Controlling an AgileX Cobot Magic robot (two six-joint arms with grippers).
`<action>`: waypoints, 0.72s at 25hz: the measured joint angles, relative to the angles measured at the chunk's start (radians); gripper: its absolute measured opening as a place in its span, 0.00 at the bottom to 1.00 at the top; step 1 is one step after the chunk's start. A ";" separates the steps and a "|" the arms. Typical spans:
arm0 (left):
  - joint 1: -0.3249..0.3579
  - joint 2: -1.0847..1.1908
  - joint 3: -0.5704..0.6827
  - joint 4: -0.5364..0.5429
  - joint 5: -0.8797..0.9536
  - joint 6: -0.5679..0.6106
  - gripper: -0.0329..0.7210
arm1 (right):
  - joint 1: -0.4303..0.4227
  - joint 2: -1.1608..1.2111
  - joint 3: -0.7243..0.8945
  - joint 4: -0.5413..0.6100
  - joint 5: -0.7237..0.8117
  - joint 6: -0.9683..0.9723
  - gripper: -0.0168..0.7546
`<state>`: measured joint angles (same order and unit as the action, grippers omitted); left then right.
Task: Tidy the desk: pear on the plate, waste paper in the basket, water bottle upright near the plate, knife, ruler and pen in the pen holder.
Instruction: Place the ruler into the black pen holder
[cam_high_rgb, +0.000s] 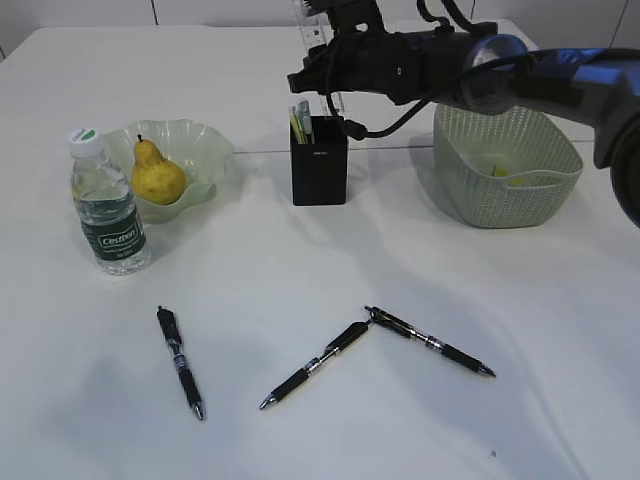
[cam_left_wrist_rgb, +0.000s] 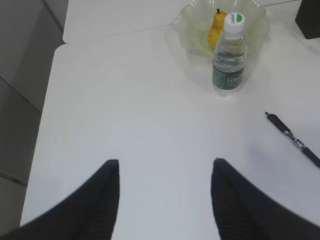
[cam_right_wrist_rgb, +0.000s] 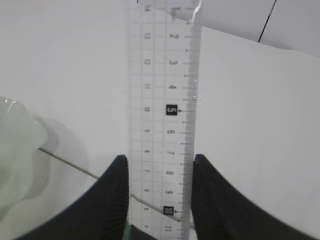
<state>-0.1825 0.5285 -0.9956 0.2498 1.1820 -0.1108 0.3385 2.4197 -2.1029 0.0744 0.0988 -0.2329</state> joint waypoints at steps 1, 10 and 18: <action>0.000 0.000 0.000 0.000 -0.002 0.000 0.59 | 0.000 0.000 0.007 0.000 -0.018 0.003 0.42; 0.000 0.000 0.000 0.000 -0.009 0.000 0.59 | 0.002 0.000 0.104 0.013 -0.149 0.040 0.42; 0.000 0.000 0.000 -0.002 -0.015 0.000 0.59 | 0.006 0.021 0.111 0.015 -0.170 0.061 0.42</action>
<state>-0.1825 0.5285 -0.9956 0.2477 1.1674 -0.1108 0.3441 2.4409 -1.9920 0.0891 -0.0713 -0.1715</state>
